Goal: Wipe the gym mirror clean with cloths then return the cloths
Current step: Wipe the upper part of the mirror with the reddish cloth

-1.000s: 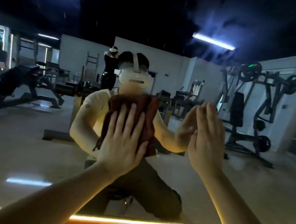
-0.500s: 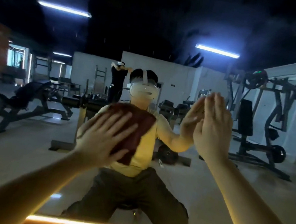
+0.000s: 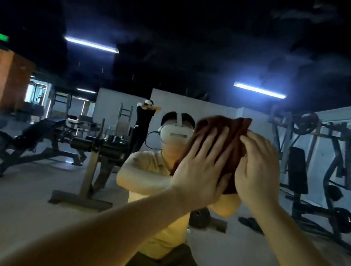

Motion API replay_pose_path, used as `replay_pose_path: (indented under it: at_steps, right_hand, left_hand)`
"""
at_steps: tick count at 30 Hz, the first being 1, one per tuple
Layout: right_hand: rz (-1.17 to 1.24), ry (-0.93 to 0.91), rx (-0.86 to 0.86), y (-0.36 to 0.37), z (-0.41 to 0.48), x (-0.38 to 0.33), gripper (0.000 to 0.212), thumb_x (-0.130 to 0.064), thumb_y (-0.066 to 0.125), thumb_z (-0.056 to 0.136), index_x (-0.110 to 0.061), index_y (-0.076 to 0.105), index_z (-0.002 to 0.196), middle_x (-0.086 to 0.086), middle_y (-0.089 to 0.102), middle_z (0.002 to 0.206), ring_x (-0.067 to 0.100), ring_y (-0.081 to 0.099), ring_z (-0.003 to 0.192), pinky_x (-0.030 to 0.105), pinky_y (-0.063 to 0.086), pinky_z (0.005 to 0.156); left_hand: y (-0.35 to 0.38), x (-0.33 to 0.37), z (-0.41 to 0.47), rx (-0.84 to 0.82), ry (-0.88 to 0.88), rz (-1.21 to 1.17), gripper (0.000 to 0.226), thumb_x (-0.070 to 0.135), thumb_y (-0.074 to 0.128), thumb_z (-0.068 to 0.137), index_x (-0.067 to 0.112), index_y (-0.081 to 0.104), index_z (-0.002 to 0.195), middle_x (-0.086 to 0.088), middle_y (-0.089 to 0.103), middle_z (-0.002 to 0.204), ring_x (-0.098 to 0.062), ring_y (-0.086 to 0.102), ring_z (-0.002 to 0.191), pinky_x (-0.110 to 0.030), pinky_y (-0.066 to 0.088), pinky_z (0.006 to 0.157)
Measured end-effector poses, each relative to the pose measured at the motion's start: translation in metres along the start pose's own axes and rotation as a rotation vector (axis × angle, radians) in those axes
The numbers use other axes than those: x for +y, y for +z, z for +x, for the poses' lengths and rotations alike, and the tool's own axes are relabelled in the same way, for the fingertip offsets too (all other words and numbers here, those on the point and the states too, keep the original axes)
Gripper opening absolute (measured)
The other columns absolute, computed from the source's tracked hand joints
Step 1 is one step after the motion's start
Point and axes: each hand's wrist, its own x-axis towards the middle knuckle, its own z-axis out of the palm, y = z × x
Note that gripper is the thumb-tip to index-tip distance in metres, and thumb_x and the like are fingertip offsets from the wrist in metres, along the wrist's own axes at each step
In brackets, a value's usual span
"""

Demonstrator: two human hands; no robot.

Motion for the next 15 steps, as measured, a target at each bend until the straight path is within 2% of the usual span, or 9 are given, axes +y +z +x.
replay_pose_path:
  at_steps: [2,4,7,10,12,13,14,15]
  right_hand:
    - [0.002,-0.010,0.015,-0.005,0.018,0.008,0.048,-0.013,0.030,0.094,0.002,0.070,0.113,0.019,0.060,0.142,0.039,0.054,0.135,0.055,0.039,0.117]
    - [0.004,-0.045,0.027,-0.006,0.040,0.011,0.045,-0.014,0.034,0.097,-0.001,0.070,0.120,0.015,0.055,0.150,0.035,0.047,0.142,0.054,0.035,0.120]
    - [-0.095,-0.018,0.061,0.003,0.073,0.012,0.049,-0.014,0.041,0.097,-0.004,0.057,0.143,0.016,0.044,0.159,0.032,0.035,0.150,0.051,0.024,0.126]
    - [-0.117,-0.009,0.070,0.015,0.085,0.013,0.051,-0.020,0.039,0.100,-0.006,0.052,0.148,0.018,0.040,0.162,0.033,0.030,0.153,0.050,0.020,0.126]
    - [-0.124,-0.052,0.060,0.019,0.081,0.020,0.057,-0.027,0.033,0.101,-0.007,0.048,0.152,0.017,0.038,0.164,0.033,0.028,0.155,0.052,0.020,0.127]
    - [-0.118,-0.085,0.045,0.020,0.078,0.024,0.059,-0.029,0.030,0.102,-0.008,0.046,0.153,0.015,0.036,0.166,0.032,0.026,0.157,0.052,0.019,0.128]
    - [-0.097,-0.112,0.028,0.021,0.076,0.028,0.059,-0.030,0.027,0.102,-0.008,0.045,0.155,0.013,0.033,0.167,0.030,0.023,0.158,0.053,0.017,0.129]
    - [-0.058,-0.123,0.020,0.021,0.076,0.031,0.059,-0.029,0.027,0.102,-0.008,0.045,0.155,0.012,0.033,0.167,0.028,0.023,0.158,0.053,0.018,0.129]
  left_hand:
    - [-0.004,-0.022,-0.003,-0.056,0.165,0.049,0.072,0.051,0.034,0.107,0.015,0.018,0.167,-0.015,0.008,0.175,-0.035,0.008,0.161,-0.053,0.009,0.131]
    - [-0.021,-0.072,-0.003,-0.062,0.205,0.141,0.079,0.062,0.035,0.103,0.022,0.013,0.169,-0.010,0.006,0.176,-0.032,0.008,0.161,-0.049,0.000,0.131]
    - [-0.061,-0.161,0.017,0.001,-0.016,0.202,0.086,0.072,0.029,0.100,0.025,0.007,0.169,-0.007,0.002,0.176,-0.031,0.004,0.162,-0.051,0.001,0.130]
    - [-0.097,-0.211,0.064,0.106,-0.364,0.192,0.082,0.069,0.017,0.104,0.021,0.005,0.169,-0.009,0.000,0.176,-0.032,0.000,0.162,-0.052,0.002,0.131]
    - [-0.102,-0.197,0.108,0.201,-0.646,0.134,0.080,0.061,0.014,0.105,0.013,0.003,0.168,-0.015,-0.003,0.176,-0.035,-0.002,0.162,-0.055,0.002,0.131]
    - [-0.098,-0.176,0.127,0.242,-0.721,0.108,0.080,0.058,0.014,0.105,0.010,0.002,0.167,-0.017,-0.004,0.175,-0.037,-0.004,0.161,-0.056,0.003,0.131]
    - [-0.089,-0.150,0.141,0.263,-0.719,0.097,0.079,0.056,0.013,0.105,0.009,0.001,0.167,-0.018,-0.006,0.175,-0.038,-0.005,0.161,-0.055,0.003,0.131]
    - [-0.075,-0.120,0.149,0.265,-0.640,0.099,0.078,0.054,0.013,0.105,0.009,0.001,0.167,-0.019,-0.006,0.174,-0.038,-0.005,0.161,-0.055,0.003,0.131]
